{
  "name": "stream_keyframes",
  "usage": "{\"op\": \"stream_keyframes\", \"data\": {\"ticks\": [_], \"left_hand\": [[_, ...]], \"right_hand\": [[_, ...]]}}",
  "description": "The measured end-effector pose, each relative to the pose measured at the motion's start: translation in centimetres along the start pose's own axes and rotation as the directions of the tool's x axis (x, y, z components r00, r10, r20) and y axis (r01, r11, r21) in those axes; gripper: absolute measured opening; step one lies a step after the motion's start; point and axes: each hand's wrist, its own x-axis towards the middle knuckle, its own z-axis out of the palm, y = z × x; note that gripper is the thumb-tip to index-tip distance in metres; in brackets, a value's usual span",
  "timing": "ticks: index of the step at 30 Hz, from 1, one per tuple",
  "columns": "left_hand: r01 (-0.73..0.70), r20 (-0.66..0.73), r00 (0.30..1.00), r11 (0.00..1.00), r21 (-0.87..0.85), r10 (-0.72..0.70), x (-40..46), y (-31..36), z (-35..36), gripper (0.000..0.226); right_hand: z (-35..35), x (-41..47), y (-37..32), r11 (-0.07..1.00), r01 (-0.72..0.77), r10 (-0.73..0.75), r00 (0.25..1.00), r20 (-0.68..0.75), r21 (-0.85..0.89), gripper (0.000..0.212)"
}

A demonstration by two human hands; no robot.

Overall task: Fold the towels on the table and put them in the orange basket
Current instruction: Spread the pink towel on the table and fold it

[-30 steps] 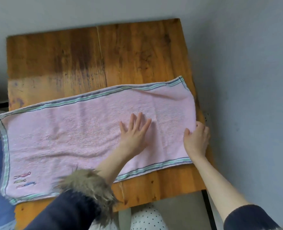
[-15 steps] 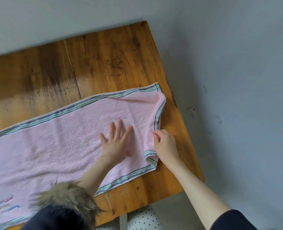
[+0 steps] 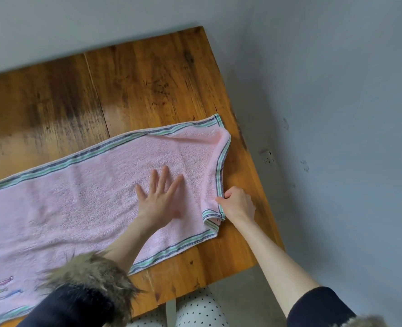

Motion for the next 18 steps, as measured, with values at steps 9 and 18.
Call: {"op": "stream_keyframes", "data": {"ticks": [9, 18], "left_hand": [[0.034, 0.012, 0.999, 0.998, -0.055, -0.033, -0.2, 0.8, -0.7, 0.087], [-0.163, -0.218, 0.976, 0.741, -0.651, 0.024, -1.1, 3.9, -2.0, 0.030]], "right_hand": [[-4.4, -0.4, 4.8, 0.980, -0.087, 0.106, 0.989, -0.098, 0.181, 0.014], [-4.2, -1.4, 1.7, 0.620, -0.176, 0.015, 0.977, 0.212, 0.765, 0.005]]}}
